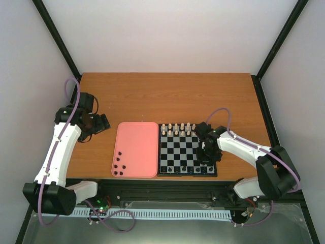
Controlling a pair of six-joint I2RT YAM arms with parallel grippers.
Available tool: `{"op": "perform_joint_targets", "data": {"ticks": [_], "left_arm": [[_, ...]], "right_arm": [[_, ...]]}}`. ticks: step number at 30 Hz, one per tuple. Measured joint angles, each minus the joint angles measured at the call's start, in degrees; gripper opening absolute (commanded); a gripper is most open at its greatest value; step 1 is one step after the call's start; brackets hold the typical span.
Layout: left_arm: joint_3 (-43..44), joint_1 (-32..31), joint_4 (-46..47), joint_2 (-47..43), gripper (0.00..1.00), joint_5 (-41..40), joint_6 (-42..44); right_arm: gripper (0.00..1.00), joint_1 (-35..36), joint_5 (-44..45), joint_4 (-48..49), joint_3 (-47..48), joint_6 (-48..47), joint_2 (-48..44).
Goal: Set up the chess pieces on the board
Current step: Place the chess piece on the chessboard, then pick up the chess piece from the storage box.
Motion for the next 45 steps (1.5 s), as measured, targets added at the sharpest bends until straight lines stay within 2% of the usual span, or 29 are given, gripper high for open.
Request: {"op": "perform_joint_targets", "data": {"ticks": [4,10,22,28,36,45], "left_arm": [[0.00,0.00,0.00,0.00,1.00,0.02,0.00],[0.00,0.00,0.00,0.00,1.00,0.00,0.00],[0.59,0.00,0.00,0.11,1.00,0.59,-0.02],[0.72,0.00,-0.04,0.07,1.00,0.66,-0.11],[0.72,0.00,-0.33,-0.92,1.00,0.85,-0.39],[0.72,0.00,-1.05,-3.37,1.00,0.87,-0.44]], "right_arm": [[0.28,0.00,-0.09,0.04,0.04,-0.33,0.57],[0.31,0.00,0.15,-0.87,2.89,-0.70,0.57],[0.34,1.86,1.57,-2.93,17.64,-1.51,2.32],[0.41,15.06,0.44,-0.20,31.15,0.24,13.75],[0.42,30.97,-2.23,3.30,50.90,0.83,32.87],[0.45,35.56,-6.64,2.67,64.13,-1.70,46.75]]}}
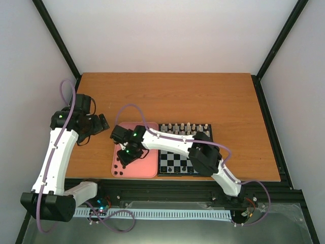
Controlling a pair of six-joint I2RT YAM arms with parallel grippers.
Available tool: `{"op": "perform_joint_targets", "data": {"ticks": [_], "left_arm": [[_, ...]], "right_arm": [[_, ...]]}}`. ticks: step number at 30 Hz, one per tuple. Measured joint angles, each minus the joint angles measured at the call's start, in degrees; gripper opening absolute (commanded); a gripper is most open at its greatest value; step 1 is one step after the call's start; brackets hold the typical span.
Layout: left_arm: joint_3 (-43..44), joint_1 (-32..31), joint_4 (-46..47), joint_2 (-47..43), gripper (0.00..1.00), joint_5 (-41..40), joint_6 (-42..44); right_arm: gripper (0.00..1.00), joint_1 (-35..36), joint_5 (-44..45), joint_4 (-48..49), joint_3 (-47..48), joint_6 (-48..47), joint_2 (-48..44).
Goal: Set up the chess pieces on the board
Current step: Pick up the chess piece from the storage box.
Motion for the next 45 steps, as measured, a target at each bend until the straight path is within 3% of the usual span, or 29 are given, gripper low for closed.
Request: {"op": "perform_joint_targets", "data": {"ticks": [20,38,45], "left_arm": [[0.00,0.00,-0.68,-0.96,1.00,0.87,0.04],[0.00,0.00,-0.66,-0.70,1.00,0.90,0.07],[0.00,0.00,-0.63,-0.59,1.00,0.87,0.07]], "right_arm": [[0.36,0.59,-4.50,-4.55,11.74,-1.38,12.41],[0.04,0.59,-3.43,-8.61,15.17,-2.21,14.49],[0.03,0.59,-2.54,-8.85,15.41,-2.60,14.47]]}}
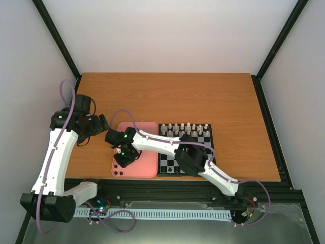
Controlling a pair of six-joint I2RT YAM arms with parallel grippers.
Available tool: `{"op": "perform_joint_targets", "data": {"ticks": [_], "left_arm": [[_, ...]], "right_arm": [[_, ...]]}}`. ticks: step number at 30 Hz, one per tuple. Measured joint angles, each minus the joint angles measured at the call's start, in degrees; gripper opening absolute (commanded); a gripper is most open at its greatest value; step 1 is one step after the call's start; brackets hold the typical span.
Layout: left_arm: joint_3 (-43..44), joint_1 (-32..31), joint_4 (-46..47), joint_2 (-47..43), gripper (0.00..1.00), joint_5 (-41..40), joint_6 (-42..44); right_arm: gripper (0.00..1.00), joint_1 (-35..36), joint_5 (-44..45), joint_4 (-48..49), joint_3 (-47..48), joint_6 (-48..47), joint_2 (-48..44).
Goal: Set up the chess pieces on the board
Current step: Pick up the chess piece from the storage box, then place the chess piece on the chessboard.
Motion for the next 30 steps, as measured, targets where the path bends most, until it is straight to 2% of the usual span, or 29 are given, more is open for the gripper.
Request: {"op": "perform_joint_targets", "data": {"ticks": [6,12,15,20,24,30], "left_arm": [[0.00,0.00,0.00,0.00,1.00,-0.04,0.00],[0.00,0.00,0.00,0.00,1.00,-0.02,0.00],[0.00,0.00,0.04,0.00,1.00,-0.02,0.00],[0.00,0.00,0.17,0.24,1.00,0.17,0.00],[0.00,0.00,0.46,1.03,1.00,0.35,0.00],[0.00,0.00,1.22,2.51,1.00,0.37,0.02]], "right_arm": [[0.03,-0.70,2.29,0.48,-3.04,0.42,-3.34],[0.03,-4.15,5.64,1.42,-13.14,1.46,-16.26],[0.03,-6.88,7.06,3.02,-22.56,2.10,-25.83],[0.03,-17.57,8.50,5.35,-42.91,3.56,-41.07],[0.03,-23.39,9.92,5.44,-55.28,4.09,-48.39],[0.03,-29.49,10.36,5.53,-66.42,4.11,-56.52]]}}
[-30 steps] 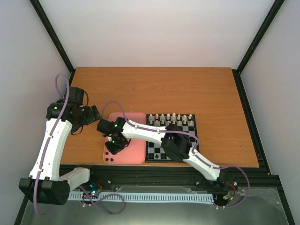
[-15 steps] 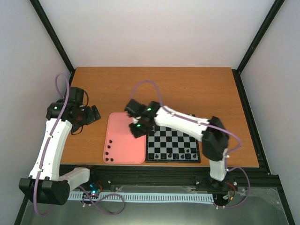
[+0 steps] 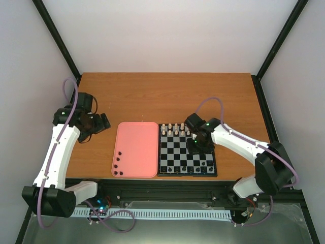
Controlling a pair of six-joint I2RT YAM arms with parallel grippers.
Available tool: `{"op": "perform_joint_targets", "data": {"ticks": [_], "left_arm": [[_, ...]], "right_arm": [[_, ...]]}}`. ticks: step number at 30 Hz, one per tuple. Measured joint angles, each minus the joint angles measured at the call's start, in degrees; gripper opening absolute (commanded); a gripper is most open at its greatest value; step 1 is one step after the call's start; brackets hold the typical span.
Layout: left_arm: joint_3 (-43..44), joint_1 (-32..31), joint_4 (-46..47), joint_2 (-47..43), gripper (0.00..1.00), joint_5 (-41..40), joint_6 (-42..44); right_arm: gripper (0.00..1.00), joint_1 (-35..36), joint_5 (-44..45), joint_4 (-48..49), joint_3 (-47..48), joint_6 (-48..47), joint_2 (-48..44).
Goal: Set up the chess pieces on the board
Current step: Place the chess piece on the chessboard.
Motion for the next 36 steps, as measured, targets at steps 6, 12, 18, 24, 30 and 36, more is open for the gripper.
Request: {"op": "perform_joint_targets", "data": {"ticks": [6,12,18,24,30,36], "left_arm": [[0.00,0.00,0.26,1.64,1.00,0.02,0.02],[0.00,0.00,0.48,2.43,1.00,0.00,0.66],[0.00,0.00,0.48,2.47,1.00,0.00,0.72],[0.00,0.00,0.57,2.47,1.00,0.00,0.70],[-0.15,0.00,1.05,2.47,1.00,0.00,0.70],[-0.90,0.00,1.33,2.47,1.00,0.00,0.70]], "right_arm": [[0.03,-2.05,-0.83,1.42,-3.89,-0.07,-1.46],[0.03,-2.08,-1.95,2.23,-5.31,-0.24,-1.46],[0.03,-2.08,-2.73,2.08,-6.64,-0.24,-1.84],[0.03,-2.08,-3.39,1.84,-8.35,-0.22,-3.19],[0.03,-2.08,-3.50,2.03,-9.42,-0.24,-3.43],[0.03,-2.08,-3.45,2.43,-10.14,-0.26,-3.15]]}}
